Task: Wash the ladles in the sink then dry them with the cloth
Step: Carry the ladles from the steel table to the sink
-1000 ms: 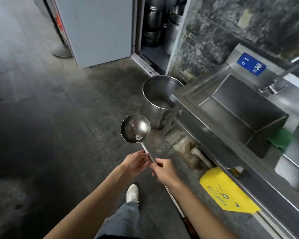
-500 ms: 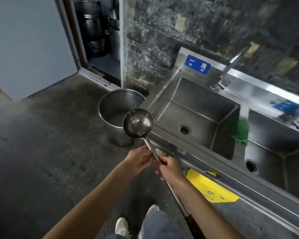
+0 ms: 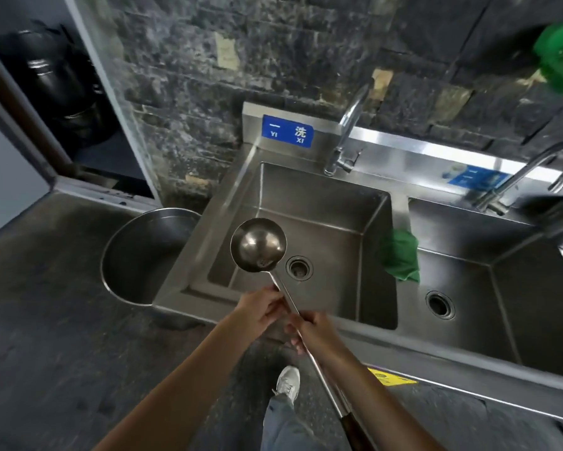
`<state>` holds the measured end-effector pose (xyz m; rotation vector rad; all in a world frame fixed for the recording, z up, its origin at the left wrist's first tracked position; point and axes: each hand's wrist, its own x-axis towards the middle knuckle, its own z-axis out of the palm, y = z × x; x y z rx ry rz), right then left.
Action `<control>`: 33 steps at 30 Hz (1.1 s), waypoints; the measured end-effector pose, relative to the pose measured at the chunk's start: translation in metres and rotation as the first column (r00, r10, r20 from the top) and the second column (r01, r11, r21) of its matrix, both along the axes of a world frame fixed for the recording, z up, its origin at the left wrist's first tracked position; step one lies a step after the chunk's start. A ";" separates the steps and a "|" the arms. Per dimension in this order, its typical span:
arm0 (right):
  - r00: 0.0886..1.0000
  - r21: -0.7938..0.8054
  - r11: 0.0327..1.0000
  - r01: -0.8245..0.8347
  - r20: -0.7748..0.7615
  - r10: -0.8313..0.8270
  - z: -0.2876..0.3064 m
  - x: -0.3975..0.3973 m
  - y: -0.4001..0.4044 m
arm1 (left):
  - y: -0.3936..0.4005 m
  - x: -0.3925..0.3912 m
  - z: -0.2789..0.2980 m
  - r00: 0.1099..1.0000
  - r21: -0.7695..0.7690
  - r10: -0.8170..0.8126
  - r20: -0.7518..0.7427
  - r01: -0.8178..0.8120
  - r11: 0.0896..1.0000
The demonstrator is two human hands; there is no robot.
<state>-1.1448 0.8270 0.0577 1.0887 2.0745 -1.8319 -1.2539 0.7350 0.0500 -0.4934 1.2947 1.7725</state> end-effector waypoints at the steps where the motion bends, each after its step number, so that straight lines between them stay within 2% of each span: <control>1: 1.000 0.031 0.999 0.017 0.016 -0.018 -0.003 -0.011 0.017 | 0.019 -0.010 -0.003 1.000 0.002 -0.003 0.010 0.003 1.000; 4: 0.995 0.073 0.994 0.081 0.060 -0.086 -0.014 -0.036 0.063 | 0.068 -0.032 -0.012 0.999 -0.011 -0.016 0.052 0.016 1.000; 13: 0.956 0.182 0.975 0.126 0.242 -0.168 -0.068 -0.093 0.182 | 0.184 -0.054 -0.043 0.964 -0.084 -0.249 0.098 0.257 0.963; 22: 0.883 0.167 0.946 0.277 0.345 -0.320 -0.124 -0.123 0.245 | 0.226 -0.047 -0.077 0.886 -0.079 -0.430 0.176 0.448 0.891; 26: 0.864 0.144 0.942 0.303 0.376 -0.335 -0.146 -0.133 0.261 | 0.241 -0.050 -0.088 0.773 -0.064 -0.605 0.191 0.625 0.778; 29: 0.853 0.146 0.945 0.294 0.406 -0.328 -0.164 -0.141 0.274 | 0.252 -0.057 -0.098 0.707 -0.094 -0.678 0.202 0.703 0.705; 33: 0.848 0.157 0.940 0.303 0.405 -0.341 -0.185 -0.149 0.293 | 0.261 -0.056 -0.111 0.553 -0.078 -0.809 0.199 0.832 0.550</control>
